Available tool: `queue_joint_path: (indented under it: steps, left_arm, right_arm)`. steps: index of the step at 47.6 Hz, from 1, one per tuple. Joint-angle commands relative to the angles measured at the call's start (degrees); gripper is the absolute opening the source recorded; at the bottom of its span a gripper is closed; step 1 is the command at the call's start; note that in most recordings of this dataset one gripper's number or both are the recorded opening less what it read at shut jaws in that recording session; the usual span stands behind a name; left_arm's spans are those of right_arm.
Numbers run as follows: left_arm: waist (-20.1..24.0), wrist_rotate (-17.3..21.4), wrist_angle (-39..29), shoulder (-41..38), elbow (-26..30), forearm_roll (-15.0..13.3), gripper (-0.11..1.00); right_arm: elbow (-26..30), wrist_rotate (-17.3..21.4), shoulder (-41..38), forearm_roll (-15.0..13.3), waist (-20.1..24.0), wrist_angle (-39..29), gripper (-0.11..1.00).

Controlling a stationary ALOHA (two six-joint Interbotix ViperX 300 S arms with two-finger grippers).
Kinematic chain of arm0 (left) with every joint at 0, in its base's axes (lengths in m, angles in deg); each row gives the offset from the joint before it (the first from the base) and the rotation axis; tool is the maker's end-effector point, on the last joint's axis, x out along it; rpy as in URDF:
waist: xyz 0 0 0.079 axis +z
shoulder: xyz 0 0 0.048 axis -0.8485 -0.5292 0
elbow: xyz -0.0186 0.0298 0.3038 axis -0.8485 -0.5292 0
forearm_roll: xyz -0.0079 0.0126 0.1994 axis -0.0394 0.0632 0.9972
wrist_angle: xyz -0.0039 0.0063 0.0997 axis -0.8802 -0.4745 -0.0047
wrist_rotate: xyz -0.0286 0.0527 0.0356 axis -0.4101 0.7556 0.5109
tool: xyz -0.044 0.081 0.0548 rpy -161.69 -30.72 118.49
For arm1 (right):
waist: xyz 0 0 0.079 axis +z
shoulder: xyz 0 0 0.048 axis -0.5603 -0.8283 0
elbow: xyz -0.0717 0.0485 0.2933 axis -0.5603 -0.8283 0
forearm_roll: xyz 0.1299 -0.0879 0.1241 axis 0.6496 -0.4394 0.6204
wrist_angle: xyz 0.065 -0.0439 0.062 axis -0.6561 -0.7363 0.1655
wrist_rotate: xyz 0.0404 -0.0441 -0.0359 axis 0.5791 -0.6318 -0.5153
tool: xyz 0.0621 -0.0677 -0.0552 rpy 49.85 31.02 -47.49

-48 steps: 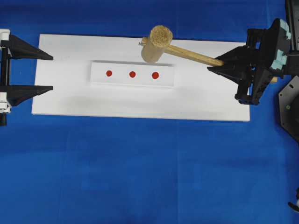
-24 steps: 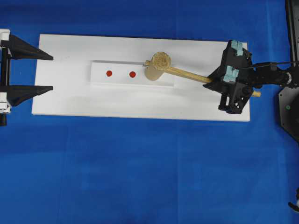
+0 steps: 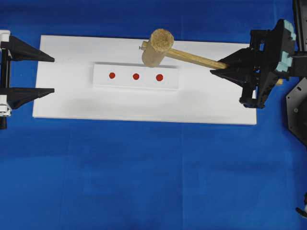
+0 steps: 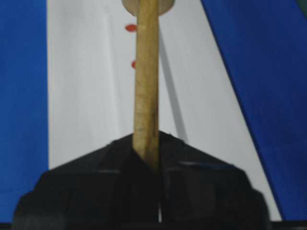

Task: Hit the mark with a hammer.

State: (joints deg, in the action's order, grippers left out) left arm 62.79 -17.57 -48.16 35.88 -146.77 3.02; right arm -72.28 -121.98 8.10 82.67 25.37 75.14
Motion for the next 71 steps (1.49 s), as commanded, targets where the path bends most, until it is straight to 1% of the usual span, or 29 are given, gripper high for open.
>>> queue_joint_path:
  steps: [1,10,17,27,33,45,52,59,71]
  left_arm:
    - [0.1,-0.1,0.3,-0.3,0.7,0.0,0.81]
    - [0.1,-0.1,0.3,-0.3,0.7,0.0,0.81]
    - [0.1,-0.2,1.8,-1.6,0.9,0.0,0.81]
    - [0.1,-0.3,9.2,-8.2,1.6,0.0,0.81]
    - [0.0,-0.2,11.5,-12.9,2.8,0.0,0.83]
    - [0.1,-0.1,13.8,-23.1,7.9,0.0,0.84]
    - [-0.1,-0.2,14.8,-28.0,11.2,0.0,0.89]
    - [-0.4,-0.2,14.8,-31.4,14.2,0.0,0.93]
    - [-0.4,0.6,14.7,-34.5,17.0,0.0,0.93]
  right_arm:
    - [2.4,-0.2,-0.4,-0.3,0.9,-0.1,0.02]
    - [5.1,-0.2,-4.2,-0.1,4.3,-0.5,0.02]
    - [7.7,-0.2,-8.0,-0.3,5.5,-0.6,0.02]
    - [11.9,-0.3,-14.0,-0.9,5.9,-0.6,0.02]
    - [14.2,-0.3,-17.1,-1.1,6.0,-0.7,0.02]
    - [17.9,-0.3,-21.0,-2.2,6.1,-1.9,0.02]
    - [18.8,-0.3,-22.1,-2.8,6.1,-1.9,0.02]
    - [19.2,-0.3,-22.4,-3.0,6.1,-1.8,0.02]
    - [19.3,-0.3,-22.5,-3.0,6.1,-1.8,0.02]
